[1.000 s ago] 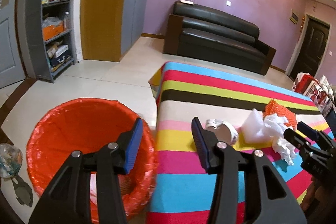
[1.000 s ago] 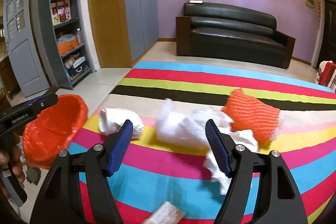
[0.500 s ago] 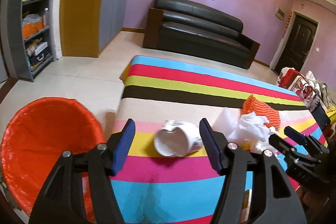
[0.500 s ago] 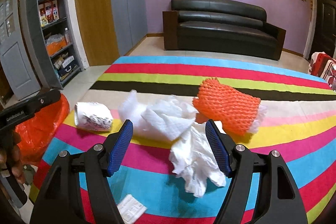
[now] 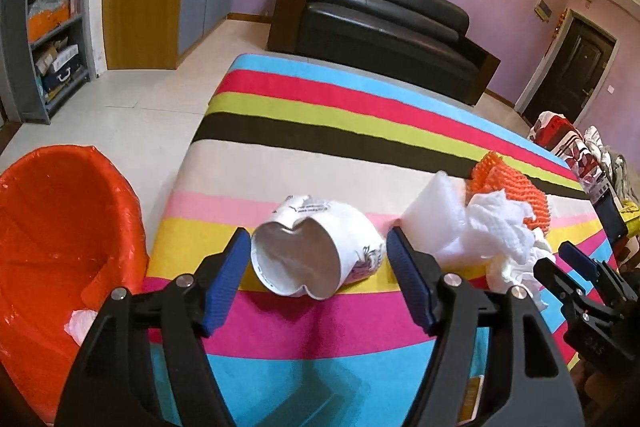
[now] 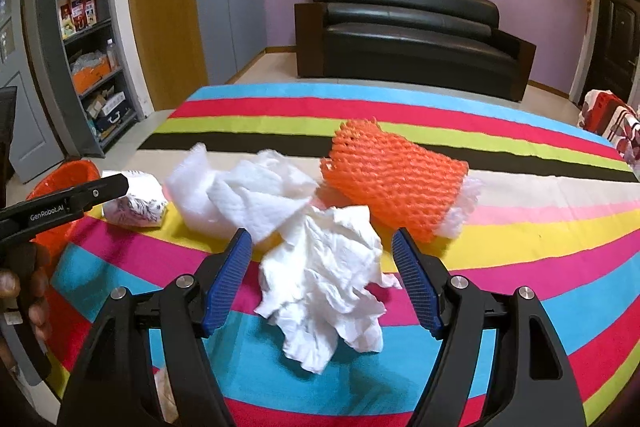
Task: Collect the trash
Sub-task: 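Grasp the white paper cup with the left tool while the right tool grasps crumpled tissue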
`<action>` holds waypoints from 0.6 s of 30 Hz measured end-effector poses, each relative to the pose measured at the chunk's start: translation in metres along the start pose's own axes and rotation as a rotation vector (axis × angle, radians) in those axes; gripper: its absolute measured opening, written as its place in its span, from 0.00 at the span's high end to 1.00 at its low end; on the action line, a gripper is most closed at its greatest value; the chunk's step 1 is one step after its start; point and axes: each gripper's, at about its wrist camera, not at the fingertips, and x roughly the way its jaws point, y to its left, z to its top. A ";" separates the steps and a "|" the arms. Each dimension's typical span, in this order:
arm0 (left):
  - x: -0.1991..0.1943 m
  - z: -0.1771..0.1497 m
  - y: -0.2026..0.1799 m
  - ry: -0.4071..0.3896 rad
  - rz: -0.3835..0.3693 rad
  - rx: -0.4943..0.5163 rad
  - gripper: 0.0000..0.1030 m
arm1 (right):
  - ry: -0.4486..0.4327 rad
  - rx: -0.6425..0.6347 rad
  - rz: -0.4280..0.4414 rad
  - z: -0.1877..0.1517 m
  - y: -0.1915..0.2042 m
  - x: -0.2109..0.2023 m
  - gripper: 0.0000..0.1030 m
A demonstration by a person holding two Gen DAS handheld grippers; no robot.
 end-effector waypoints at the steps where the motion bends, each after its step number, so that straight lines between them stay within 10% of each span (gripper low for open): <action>1: 0.001 0.000 0.000 0.003 -0.001 0.003 0.34 | 0.005 -0.001 -0.001 -0.001 -0.001 0.001 0.32; 18: 0.003 -0.003 -0.012 0.021 -0.007 0.065 0.46 | 0.090 -0.001 0.006 -0.011 -0.001 0.022 0.33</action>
